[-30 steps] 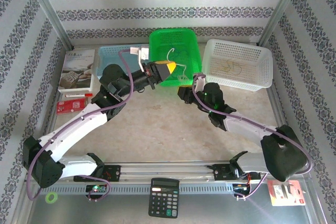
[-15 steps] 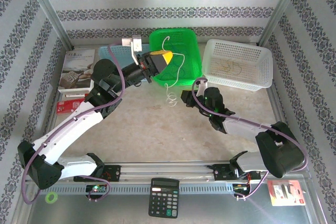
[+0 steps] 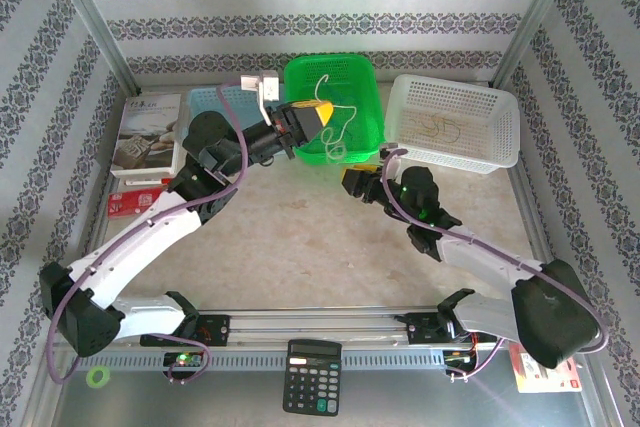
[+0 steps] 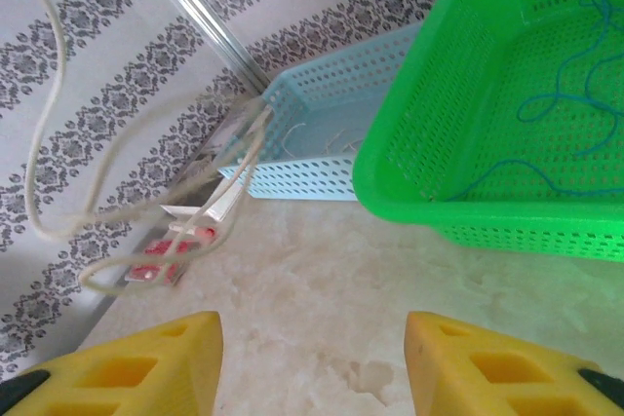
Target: Untangle the cables
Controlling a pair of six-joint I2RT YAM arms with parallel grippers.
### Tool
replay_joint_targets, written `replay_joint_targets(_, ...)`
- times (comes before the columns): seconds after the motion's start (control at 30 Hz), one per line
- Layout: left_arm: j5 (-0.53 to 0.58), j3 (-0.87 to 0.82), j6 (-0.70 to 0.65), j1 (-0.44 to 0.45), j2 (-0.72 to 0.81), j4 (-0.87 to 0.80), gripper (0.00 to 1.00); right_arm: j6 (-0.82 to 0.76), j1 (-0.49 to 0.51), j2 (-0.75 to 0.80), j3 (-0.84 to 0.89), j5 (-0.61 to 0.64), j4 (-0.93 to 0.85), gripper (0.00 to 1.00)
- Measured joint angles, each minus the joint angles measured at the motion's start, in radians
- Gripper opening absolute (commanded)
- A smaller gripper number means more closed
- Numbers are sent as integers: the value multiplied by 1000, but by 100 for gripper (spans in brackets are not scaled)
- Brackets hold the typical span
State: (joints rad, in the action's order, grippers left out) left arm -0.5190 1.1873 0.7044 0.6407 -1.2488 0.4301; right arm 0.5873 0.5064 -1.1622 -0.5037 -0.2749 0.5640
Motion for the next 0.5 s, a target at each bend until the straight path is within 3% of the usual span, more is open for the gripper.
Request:
replay_joint_targets(0.27,0,0,-8,0,-7,-4,0,13,4,42,0,-13,-14,61)
replay_joint_targets(0.5,0,0,-8,0,-7,-4,0,16,68,34,-39,-35,-17,63)
